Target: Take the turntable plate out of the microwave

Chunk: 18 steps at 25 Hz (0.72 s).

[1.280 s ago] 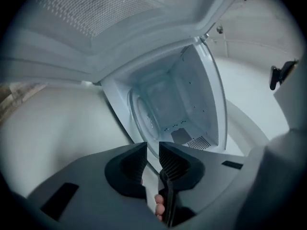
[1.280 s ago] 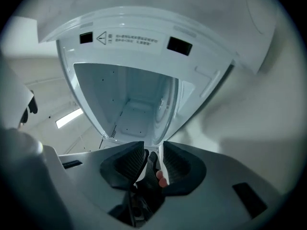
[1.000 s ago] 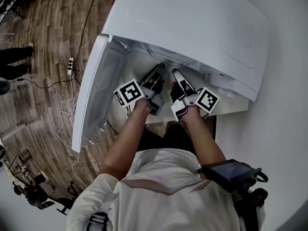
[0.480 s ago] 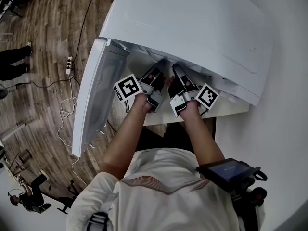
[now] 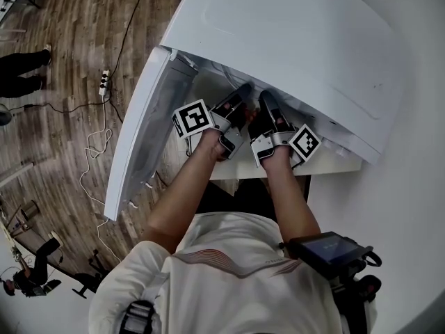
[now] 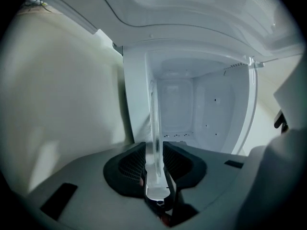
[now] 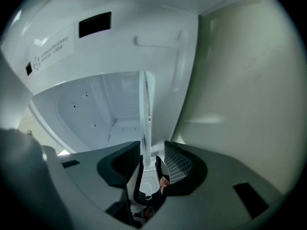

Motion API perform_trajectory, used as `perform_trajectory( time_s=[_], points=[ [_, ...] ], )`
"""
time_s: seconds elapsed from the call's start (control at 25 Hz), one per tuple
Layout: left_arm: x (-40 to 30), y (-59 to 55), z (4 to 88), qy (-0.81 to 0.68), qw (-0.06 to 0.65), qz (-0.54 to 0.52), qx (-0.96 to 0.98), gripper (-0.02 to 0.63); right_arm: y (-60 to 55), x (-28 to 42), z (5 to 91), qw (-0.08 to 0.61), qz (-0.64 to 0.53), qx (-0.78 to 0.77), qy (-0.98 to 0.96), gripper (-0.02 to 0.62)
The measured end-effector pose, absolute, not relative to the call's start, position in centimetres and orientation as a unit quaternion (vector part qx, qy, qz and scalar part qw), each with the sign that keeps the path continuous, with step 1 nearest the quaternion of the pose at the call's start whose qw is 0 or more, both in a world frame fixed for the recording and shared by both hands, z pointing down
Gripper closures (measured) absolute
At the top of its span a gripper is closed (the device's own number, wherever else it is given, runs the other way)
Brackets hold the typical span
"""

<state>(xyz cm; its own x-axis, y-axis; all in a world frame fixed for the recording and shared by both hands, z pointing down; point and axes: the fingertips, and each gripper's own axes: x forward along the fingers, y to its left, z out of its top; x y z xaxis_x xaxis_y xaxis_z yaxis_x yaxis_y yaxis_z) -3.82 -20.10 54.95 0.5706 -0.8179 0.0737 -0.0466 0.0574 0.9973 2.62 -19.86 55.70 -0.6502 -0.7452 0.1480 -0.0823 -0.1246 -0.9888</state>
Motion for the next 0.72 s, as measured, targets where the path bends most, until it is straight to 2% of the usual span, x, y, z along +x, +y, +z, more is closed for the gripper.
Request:
perform_trajectory(
  time_s=[0.16, 0.2, 0.4, 0.72],
  points=[
    [-3.14, -20.2, 54.89, -0.352, 0.647, -0.29, 0.611, 0.518, -19.97, 3.06, 55.79, 0.257, -0.684, -0.338, 0.592, 0.453],
    [-3.14, -20.24, 54.91, -0.352, 0.65, -0.289, 0.608, 0.522, -19.96, 3.07, 55.87, 0.258, -0.688, -0.34, 0.587, 0.471],
    [-3.08, -20.18, 55.07, -0.349, 0.668, -0.283, 0.594, 0.538, -19.85, 3.11, 55.98, 0.26, -0.699, -0.345, 0.57, 0.483],
    [-3.21, -19.91, 54.78, -0.336, 0.668, -0.301, 0.592, 0.563, -19.6, 2.83, 55.19, 0.264, -0.678, -0.343, 0.594, 0.557]
  ],
)
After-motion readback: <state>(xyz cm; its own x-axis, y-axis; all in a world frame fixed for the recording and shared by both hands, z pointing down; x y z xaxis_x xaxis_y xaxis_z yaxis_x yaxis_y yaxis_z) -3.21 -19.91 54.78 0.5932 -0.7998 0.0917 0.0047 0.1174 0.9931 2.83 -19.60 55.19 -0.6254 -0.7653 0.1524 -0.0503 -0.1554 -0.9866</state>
